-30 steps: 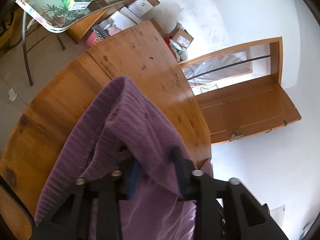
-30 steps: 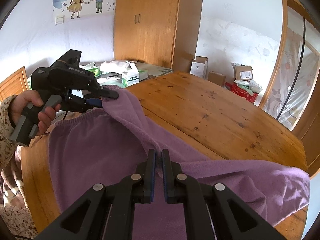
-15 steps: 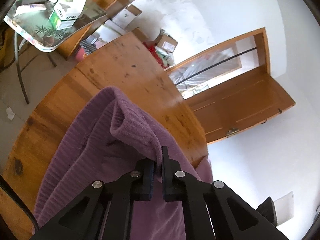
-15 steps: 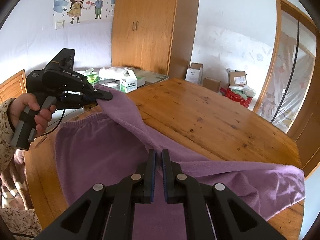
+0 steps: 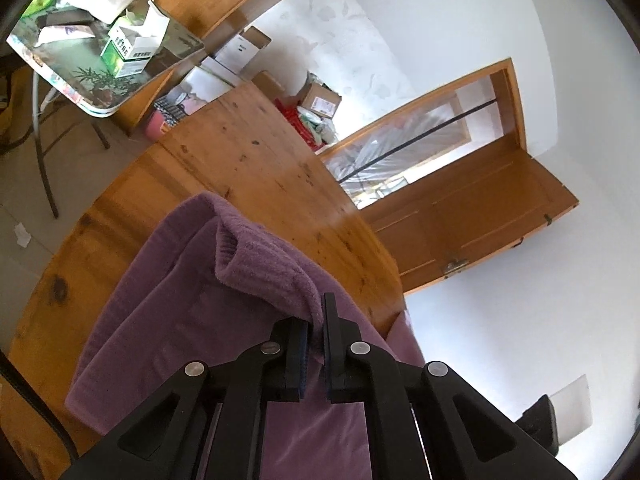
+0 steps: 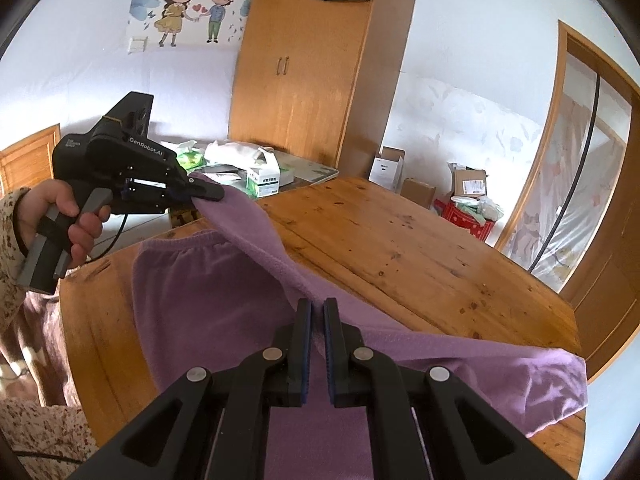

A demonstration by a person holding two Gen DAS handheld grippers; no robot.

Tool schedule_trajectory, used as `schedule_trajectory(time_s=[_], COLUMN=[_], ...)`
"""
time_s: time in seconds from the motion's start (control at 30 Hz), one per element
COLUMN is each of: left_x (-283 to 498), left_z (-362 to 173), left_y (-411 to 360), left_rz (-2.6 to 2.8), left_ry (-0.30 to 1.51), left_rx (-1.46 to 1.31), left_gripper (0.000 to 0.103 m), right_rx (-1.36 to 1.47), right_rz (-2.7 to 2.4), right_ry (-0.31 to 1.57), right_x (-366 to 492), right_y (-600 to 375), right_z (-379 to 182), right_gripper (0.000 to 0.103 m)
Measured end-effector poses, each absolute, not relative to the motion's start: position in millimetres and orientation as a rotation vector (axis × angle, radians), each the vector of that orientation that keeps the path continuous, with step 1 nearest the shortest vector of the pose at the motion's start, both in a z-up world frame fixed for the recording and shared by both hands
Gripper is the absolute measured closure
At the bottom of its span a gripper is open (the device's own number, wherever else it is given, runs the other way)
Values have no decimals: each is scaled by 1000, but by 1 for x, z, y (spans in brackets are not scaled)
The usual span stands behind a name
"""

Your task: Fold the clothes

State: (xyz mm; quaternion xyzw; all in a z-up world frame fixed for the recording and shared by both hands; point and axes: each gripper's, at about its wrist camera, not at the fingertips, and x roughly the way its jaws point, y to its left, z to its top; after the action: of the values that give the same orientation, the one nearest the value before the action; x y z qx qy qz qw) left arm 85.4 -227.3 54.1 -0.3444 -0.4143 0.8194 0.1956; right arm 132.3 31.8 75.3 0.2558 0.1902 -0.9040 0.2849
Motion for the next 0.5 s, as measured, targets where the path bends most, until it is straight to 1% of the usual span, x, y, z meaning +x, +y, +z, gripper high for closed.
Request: schedule_trajectory(time_s=[0.27, 0.5], left_x=[120, 137], left_z=[51, 30], left_y=[-232, -235], left_rz=[2358, 2371], left_ry=[-1125, -1131], left_rx=[-952, -1008], left_gripper=[98, 98], right_rx=[697, 735], right_rz=[-2374, -2348], right_ry=[562, 582], right_x=[156, 169], right_y=[27, 23], right_z=[60, 41], right_gripper=[97, 97])
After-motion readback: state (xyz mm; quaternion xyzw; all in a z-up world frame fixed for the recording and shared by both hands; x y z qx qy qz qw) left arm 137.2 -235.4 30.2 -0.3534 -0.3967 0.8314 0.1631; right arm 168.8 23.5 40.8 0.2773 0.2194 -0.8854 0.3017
